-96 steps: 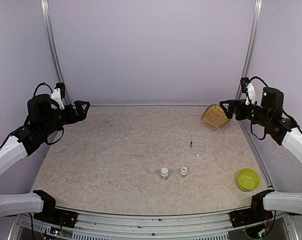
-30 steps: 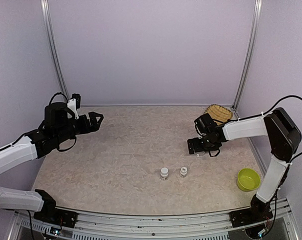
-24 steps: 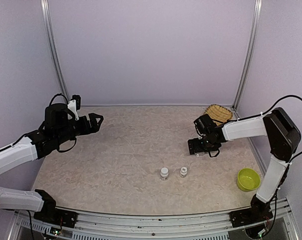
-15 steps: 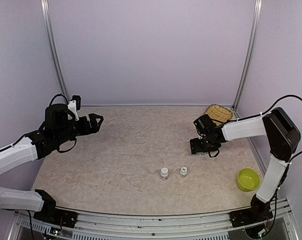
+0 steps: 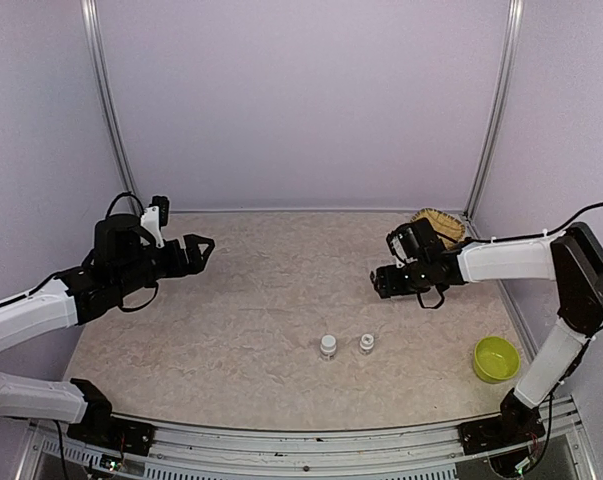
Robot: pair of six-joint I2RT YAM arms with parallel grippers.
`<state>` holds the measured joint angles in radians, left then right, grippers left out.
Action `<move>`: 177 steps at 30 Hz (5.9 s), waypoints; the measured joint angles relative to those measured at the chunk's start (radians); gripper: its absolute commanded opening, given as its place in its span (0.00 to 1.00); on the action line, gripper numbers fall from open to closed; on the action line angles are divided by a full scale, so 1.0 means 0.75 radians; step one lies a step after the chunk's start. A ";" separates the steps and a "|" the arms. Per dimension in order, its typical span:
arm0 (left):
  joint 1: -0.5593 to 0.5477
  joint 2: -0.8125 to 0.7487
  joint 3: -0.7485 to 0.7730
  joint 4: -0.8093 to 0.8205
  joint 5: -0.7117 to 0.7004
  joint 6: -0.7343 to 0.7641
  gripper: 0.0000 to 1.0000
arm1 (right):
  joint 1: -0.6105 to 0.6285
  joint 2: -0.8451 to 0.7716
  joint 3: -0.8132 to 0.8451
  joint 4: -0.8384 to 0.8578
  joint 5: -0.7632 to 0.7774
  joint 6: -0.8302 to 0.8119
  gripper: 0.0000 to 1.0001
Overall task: Sort the pills into containers
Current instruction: Pick up the pill container from the center of the board, then pass from the right arm to the left, then pass from the left arm to the right
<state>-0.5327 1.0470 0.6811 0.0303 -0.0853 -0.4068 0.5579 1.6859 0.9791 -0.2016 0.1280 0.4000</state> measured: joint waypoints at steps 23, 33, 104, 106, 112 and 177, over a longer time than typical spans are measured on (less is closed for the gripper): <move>-0.315 0.372 0.047 0.453 0.202 -0.182 0.99 | 0.215 -0.255 -0.043 0.348 -0.425 -0.164 0.72; -0.326 0.510 0.055 0.740 0.322 -0.418 0.99 | 0.313 -0.235 -0.042 0.418 -0.369 -0.167 0.72; -0.362 0.778 0.069 1.094 0.521 -0.623 0.81 | 0.417 -0.182 -0.105 0.697 -0.256 -0.119 0.70; -0.367 0.778 0.083 1.031 0.488 -0.602 0.82 | 0.418 -0.182 -0.105 0.689 -0.254 -0.123 0.70; -0.377 0.778 0.133 0.932 0.437 -0.556 0.81 | 0.447 -0.177 -0.095 0.653 -0.240 -0.141 0.70; -0.339 0.761 0.086 1.177 0.672 -0.640 0.25 | 0.217 -0.156 -0.146 0.824 -1.183 0.223 0.84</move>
<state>-0.7872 1.6180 0.7460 0.9134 0.4191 -0.8867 0.7204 1.5688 0.8692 0.4164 -0.7593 0.5671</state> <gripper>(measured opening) 0.262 0.853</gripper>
